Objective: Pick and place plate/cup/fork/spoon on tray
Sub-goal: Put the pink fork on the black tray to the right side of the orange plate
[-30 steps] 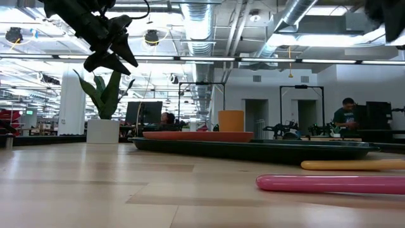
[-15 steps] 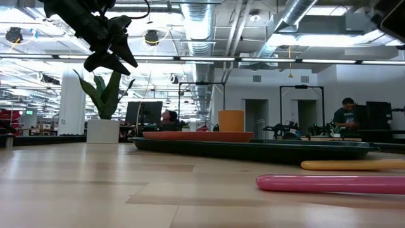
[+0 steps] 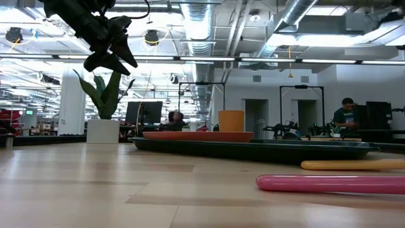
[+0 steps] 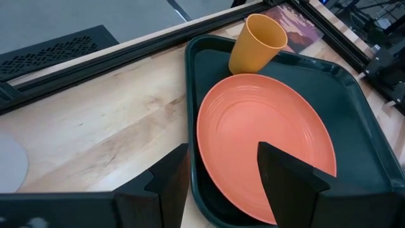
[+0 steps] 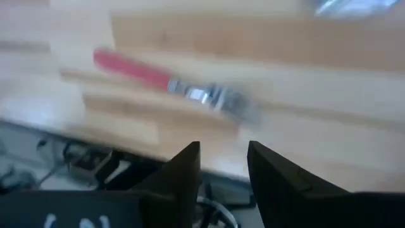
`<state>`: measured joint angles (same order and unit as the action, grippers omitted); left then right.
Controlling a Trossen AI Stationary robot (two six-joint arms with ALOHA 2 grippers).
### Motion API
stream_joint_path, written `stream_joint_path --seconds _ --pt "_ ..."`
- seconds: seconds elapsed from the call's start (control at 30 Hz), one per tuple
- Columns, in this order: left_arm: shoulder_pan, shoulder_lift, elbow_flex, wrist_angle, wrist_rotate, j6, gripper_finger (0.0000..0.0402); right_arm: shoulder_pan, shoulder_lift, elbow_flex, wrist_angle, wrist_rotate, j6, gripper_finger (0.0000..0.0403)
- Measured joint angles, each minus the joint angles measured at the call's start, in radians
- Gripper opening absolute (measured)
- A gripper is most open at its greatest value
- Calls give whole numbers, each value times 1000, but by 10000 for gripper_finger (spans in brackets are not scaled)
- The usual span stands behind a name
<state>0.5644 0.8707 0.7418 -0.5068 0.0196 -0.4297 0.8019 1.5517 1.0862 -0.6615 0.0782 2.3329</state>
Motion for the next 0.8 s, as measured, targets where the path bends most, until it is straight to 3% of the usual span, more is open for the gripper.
stream_joint_path --seconds 0.17,0.4,0.8 --pt "0 0 0 0 -1 0 171 10 91 0 109 -35 0 155" --pt "0 0 0 0 -1 0 171 10 167 -1 116 -58 3 155" --pt "0 0 0 0 -1 -1 171 24 171 -1 65 -79 8 155"
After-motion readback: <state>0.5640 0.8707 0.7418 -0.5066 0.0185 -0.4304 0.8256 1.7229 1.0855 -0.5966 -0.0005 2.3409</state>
